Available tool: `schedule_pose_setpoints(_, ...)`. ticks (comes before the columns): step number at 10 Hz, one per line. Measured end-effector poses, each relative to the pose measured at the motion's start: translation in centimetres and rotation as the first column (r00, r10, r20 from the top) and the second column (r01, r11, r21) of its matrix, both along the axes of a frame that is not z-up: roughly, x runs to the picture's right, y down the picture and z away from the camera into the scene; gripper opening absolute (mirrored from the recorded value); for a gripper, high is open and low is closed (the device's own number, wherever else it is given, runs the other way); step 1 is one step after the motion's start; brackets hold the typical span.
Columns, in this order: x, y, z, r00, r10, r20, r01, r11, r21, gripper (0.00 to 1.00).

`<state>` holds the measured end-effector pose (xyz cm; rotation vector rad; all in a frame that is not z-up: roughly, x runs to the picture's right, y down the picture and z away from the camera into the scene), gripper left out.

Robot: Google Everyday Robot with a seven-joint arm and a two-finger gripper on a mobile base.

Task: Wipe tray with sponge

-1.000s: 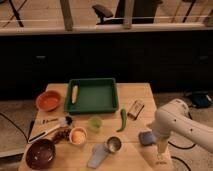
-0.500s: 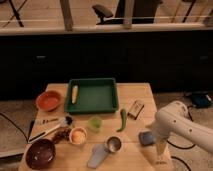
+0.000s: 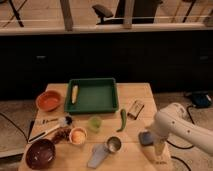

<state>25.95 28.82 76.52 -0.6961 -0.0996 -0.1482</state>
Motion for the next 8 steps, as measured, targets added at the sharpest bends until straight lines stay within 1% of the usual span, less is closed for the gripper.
schedule_pose_setpoints(4,-0.21,0.62,0.68,1.0,0.012,0.0,-0.012,0.9999,-0.004,0.8)
schedule_pose_setpoints(8,-0.6,1.02,1.12,1.0,0.012,0.004,-0.012,0.9998,-0.015,0.8)
